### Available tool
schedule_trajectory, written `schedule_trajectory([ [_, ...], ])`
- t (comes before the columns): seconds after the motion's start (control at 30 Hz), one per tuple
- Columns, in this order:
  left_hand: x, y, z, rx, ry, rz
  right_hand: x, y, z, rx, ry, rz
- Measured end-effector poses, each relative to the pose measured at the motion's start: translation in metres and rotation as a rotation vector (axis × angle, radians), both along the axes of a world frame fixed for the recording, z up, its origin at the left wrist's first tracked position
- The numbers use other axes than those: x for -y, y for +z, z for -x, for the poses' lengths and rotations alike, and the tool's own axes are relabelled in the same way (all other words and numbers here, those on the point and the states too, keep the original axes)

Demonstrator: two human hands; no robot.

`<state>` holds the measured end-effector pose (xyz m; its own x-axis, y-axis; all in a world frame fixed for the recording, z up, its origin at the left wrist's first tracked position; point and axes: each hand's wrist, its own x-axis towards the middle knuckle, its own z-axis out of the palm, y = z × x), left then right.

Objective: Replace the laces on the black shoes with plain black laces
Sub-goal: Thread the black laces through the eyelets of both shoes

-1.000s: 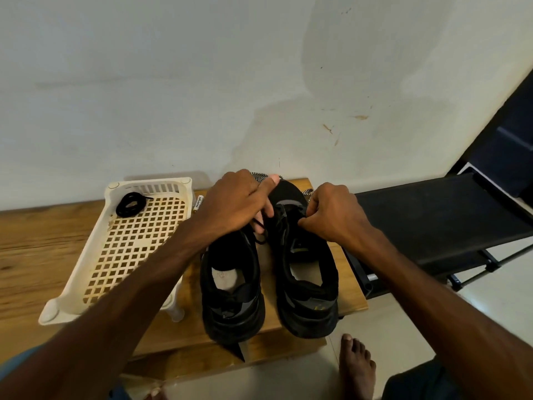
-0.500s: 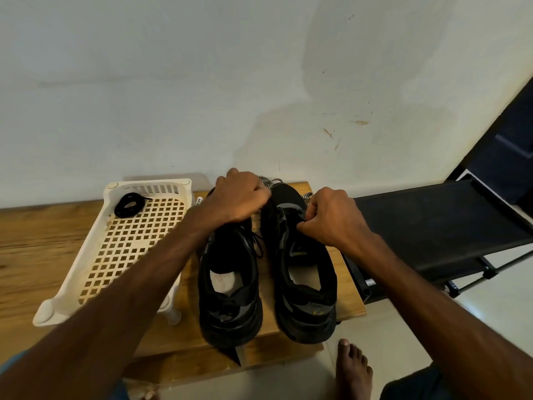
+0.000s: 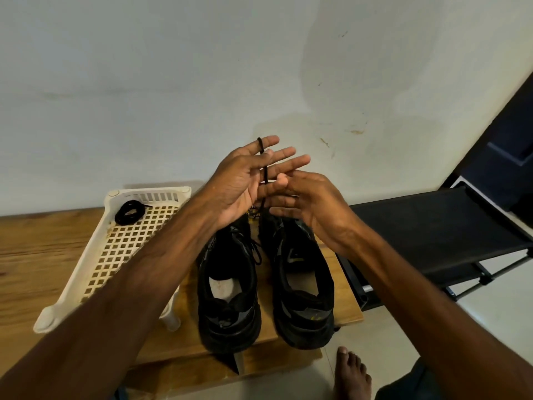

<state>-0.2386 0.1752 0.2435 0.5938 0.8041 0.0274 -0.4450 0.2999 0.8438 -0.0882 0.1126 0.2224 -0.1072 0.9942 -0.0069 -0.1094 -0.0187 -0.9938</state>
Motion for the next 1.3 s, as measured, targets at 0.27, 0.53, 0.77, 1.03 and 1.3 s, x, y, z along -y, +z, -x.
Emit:
schedule_trajectory([
  [0.27, -0.027, -0.007, 0.027, -0.132, 0.293, -0.045, -0.004, 0.002, -0.026, 0.182, 0.002, -0.027],
  [0.53, -0.040, -0.035, 0.048, -0.806, 0.632, -0.102, -0.002, 0.004, -0.046, -0.008, -0.044, -0.004],
  [0.77, 0.001, -0.031, 0.019, -1.073, 0.689, -1.074, -0.002, -0.005, -0.034, 0.380, 0.023, -0.009],
  [1.03, -0.013, -0.044, 0.022, -1.023, 0.372, -1.032, -0.003, -0.008, -0.045, 0.442, -0.176, -0.051],
  [1.3, -0.041, -0.057, 0.059, -1.272, 0.651, -0.913, -0.003, -0.018, -0.068, 0.751, -0.225, 0.013],
])
